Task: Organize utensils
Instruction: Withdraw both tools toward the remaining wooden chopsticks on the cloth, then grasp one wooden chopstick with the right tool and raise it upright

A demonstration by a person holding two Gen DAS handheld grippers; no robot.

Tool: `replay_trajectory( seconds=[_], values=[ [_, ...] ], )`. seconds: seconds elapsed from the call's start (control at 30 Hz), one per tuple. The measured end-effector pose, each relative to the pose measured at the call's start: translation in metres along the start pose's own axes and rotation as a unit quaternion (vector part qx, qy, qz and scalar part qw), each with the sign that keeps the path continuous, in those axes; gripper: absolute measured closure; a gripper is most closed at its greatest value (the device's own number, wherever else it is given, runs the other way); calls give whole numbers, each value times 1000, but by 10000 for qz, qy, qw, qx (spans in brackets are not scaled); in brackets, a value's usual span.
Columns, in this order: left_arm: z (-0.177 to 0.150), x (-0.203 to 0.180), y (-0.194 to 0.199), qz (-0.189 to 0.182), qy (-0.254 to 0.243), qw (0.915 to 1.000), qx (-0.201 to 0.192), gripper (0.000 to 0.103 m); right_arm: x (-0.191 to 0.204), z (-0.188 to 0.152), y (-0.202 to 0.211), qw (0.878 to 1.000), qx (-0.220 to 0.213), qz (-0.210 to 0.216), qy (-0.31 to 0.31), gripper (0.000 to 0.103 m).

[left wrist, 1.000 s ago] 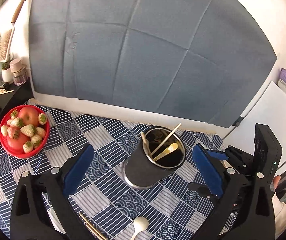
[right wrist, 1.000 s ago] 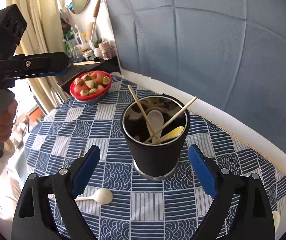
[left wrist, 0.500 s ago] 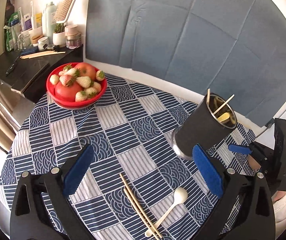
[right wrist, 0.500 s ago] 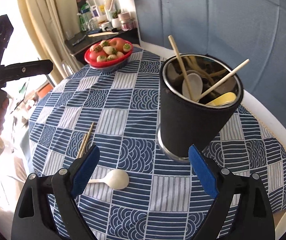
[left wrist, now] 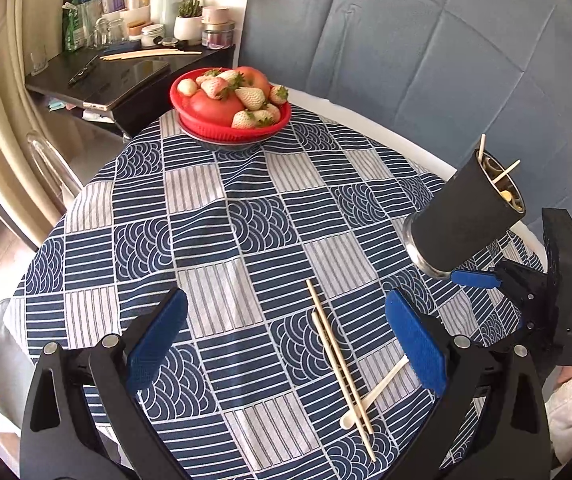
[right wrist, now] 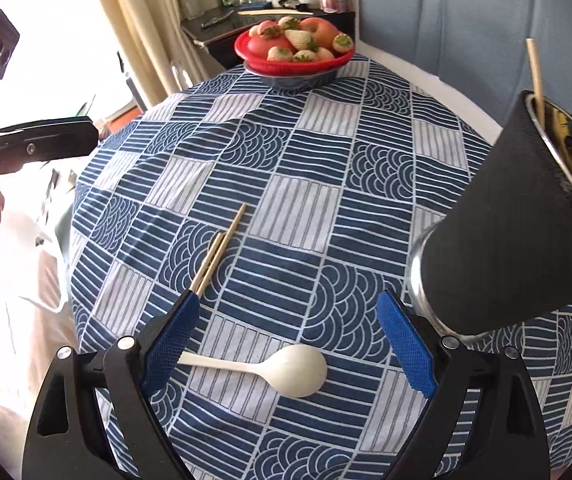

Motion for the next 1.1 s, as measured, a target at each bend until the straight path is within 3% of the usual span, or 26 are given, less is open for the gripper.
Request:
replay_trajectory(
  seconds=[0.27,0.47,0.87,0.93,0.97,1.03,1.07,1.1],
  values=[
    [-32,21,8,328,161,9992,136,6,37,4,-34,9986,314,82,407,17],
    [-51,35,12,433,395,9983,49,6,59,-1,-57,9953,620,15,747,24],
    [-67,58,10,508,938,9943,22,6,69,-2,-77,9896,955,-302,1029,32],
    [-68,57,8,482,961,9942,28,6,69,-2,-77,9893,964,-288,1057,37],
    [-68,56,7,474,954,9943,38,6,69,-1,-76,9890,964,-277,1083,45],
    [-69,53,3,475,926,9945,74,6,71,0,-72,9879,953,-223,1205,77],
    [-69,52,2,471,908,9947,93,6,72,0,-71,9866,992,-236,1272,98],
    [-69,50,0,465,893,9948,118,6,72,-1,-71,9861,990,-291,1300,98]
  ],
)
Point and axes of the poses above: each gripper's, at about its wrist camera, not at the fingertips, and y roughly against the way its jaws point, x to its left, z to its top, the point moved 4 cm from there along -y, roughly the way its jaws point, and after that the axes turned 13 degrees about -z, right-handed, at the moved point
